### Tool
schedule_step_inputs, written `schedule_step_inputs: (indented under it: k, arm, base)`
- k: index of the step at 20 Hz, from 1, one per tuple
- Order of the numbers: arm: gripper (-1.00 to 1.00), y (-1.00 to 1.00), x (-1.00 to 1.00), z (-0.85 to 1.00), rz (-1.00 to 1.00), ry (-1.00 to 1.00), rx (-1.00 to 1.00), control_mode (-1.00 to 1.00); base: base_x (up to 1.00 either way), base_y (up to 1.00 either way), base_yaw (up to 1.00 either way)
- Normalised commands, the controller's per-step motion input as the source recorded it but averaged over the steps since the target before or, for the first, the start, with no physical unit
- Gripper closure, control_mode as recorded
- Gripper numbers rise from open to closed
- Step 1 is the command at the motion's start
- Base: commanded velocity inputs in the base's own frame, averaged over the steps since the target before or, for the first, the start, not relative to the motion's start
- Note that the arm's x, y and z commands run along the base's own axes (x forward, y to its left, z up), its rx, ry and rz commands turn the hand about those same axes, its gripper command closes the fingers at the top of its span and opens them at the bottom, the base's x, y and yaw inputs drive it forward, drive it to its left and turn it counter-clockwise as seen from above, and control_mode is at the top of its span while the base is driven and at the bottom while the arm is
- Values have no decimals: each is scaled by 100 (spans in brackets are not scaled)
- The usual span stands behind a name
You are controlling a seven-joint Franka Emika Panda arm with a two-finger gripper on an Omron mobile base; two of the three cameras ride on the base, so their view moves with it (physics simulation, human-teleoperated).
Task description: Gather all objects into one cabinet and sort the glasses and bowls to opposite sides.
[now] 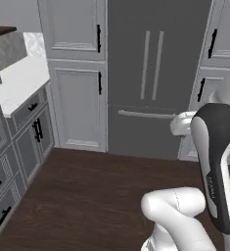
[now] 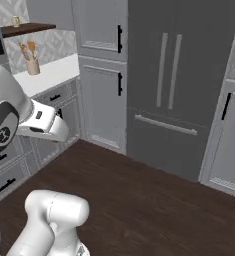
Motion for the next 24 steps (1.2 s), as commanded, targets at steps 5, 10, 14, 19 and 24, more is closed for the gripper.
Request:
schedule_step_inputs:
  k: [5,10,14,19,24]
  arm:
    - [-100,0,0,0,0,0,0,100]
    - [-100,0,0,0,0,0,0,100]
    - [-100,0,0,0,0,0,0,100]
    - [-100,0,0,0,0,0,0,100]
    - [-100,0,0,0,0,0,0,100]
  base:
    - [100,-43,61]
    - [92,-65,53]
    - [98,-59,53]
    - [92,-52,58]
    - [86,-40,65]
